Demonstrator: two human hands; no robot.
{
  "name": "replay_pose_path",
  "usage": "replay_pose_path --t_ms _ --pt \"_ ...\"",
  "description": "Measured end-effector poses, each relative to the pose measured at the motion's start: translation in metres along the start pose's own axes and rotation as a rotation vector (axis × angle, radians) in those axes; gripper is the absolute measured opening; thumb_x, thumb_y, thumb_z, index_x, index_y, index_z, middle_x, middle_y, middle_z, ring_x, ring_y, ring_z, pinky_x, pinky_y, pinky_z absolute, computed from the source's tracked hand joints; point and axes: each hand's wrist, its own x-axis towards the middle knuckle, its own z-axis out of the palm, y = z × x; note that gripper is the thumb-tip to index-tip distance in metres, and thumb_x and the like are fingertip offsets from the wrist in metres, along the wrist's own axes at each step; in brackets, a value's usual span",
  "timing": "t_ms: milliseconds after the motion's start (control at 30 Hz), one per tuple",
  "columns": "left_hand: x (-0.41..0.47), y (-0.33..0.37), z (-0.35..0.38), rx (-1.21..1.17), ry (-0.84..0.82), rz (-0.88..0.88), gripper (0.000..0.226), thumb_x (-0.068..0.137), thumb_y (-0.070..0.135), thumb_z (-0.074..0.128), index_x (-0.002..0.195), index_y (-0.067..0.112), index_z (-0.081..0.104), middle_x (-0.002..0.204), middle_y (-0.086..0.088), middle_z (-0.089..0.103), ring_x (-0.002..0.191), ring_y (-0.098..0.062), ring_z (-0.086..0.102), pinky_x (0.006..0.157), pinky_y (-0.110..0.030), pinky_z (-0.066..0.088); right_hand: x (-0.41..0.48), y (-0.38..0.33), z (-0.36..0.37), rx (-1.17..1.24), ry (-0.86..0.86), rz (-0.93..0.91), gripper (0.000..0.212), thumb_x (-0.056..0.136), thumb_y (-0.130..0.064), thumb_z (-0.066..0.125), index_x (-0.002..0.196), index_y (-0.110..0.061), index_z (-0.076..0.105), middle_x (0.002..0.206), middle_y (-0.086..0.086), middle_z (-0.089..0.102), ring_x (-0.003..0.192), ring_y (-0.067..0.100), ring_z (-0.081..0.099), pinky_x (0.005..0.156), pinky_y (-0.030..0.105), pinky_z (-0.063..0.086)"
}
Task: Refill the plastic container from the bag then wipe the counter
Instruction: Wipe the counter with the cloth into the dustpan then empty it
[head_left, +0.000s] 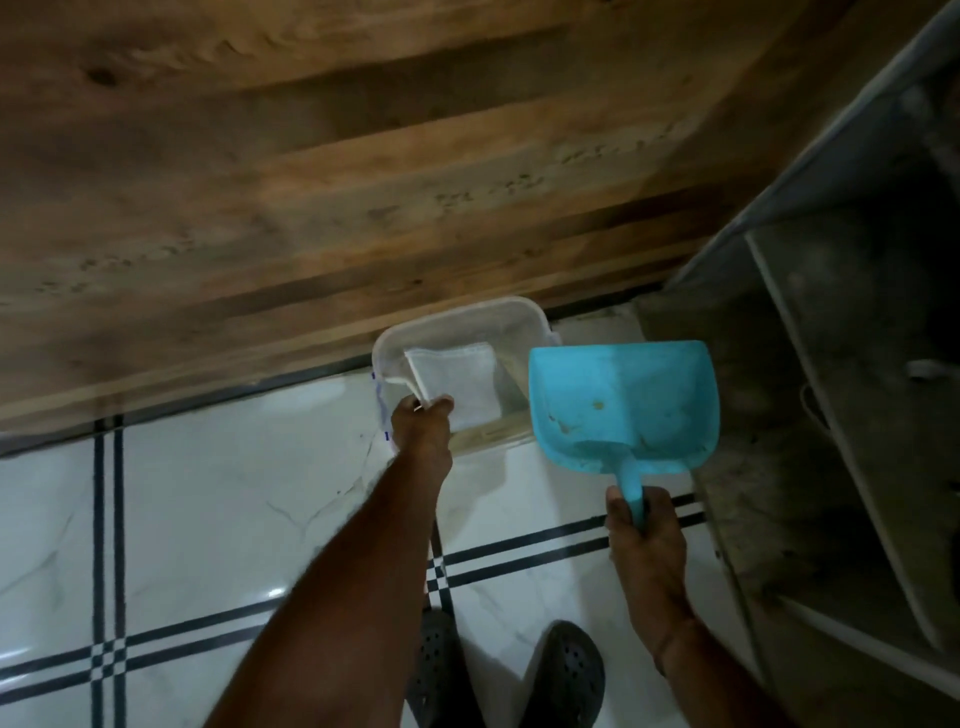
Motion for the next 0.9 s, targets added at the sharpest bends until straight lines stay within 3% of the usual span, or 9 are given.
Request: replay_pose_path --t_ms 133,267,333,533,733,900 --pt "-0.008 0.004 -0.01 0.076 -0.061 -0.079 0.037 0.083 0.004 0.08 0.111 0.016 0.059 0.104 -0.017 0.067 0.073 -0.023 0.062 0.075 -0.036 0.056 -0.011 0.006 -0.001 -0.016 0.006 0.05 0.02 0.096 -0.022 0.071 0.09 -0.009 0.057 0.074 0.008 0.052 0.069 0.025 0.05 0.068 0.044 0.048" --pt "-0.066 0.045 -0.041 0.365 -0.053 0.082 0.04 0.083 0.029 0.082 0.119 0.025 0.062 0.117 -0.004 0.071 0.1 -0.023 0.068 0.096 -0.038 0.056 -0.041 -0.031 -0.012 -0.051 0.019 0.14 0.019 0.095 -0.023 0.073 0.09 -0.009 0.061 0.075 0.008 0.059 0.072 0.026 0.057 0.074 0.053 0.055" --pt "-0.126 0.081 -0.057 0.541 -0.071 0.228 0.039 0.089 0.033 0.077 0.123 0.023 0.062 0.118 0.004 0.069 0.104 -0.018 0.064 0.096 -0.03 0.049 -0.07 -0.074 -0.028 -0.032 0.033 0.162 0.016 0.095 -0.024 0.073 0.095 -0.012 0.064 0.08 0.008 0.065 0.078 0.026 0.062 0.081 0.054 0.057" --pt "-0.299 0.159 -0.089 0.878 -0.305 0.525 0.043 0.092 0.038 0.069 0.13 0.023 0.059 0.129 -0.001 0.07 0.117 -0.021 0.067 0.099 -0.04 0.053 -0.171 -0.204 -0.098 -0.003 -0.032 0.189 0.034 0.09 -0.055 0.069 0.099 -0.022 0.063 0.084 -0.001 0.065 0.074 0.015 0.058 0.069 0.037 0.05" --pt "-0.426 0.21 -0.094 0.931 -0.508 0.819 0.042 0.09 0.035 0.072 0.128 0.02 0.062 0.122 -0.004 0.072 0.11 -0.024 0.069 0.094 -0.042 0.054 -0.275 -0.288 -0.163 -0.008 0.03 0.123 0.035 0.096 -0.056 0.061 0.108 -0.024 0.063 0.096 0.005 0.066 0.079 0.015 0.059 0.066 0.032 0.05" --pt "-0.496 0.236 -0.08 0.912 -0.673 0.964 0.057 0.079 0.062 0.059 0.128 0.032 0.056 0.125 0.0 0.067 0.111 -0.024 0.067 0.094 -0.047 0.055 -0.339 -0.328 -0.201 0.043 0.205 0.035 0.032 0.095 -0.058 0.062 0.102 -0.026 0.064 0.096 0.005 0.067 0.08 0.018 0.063 0.066 0.036 0.056"
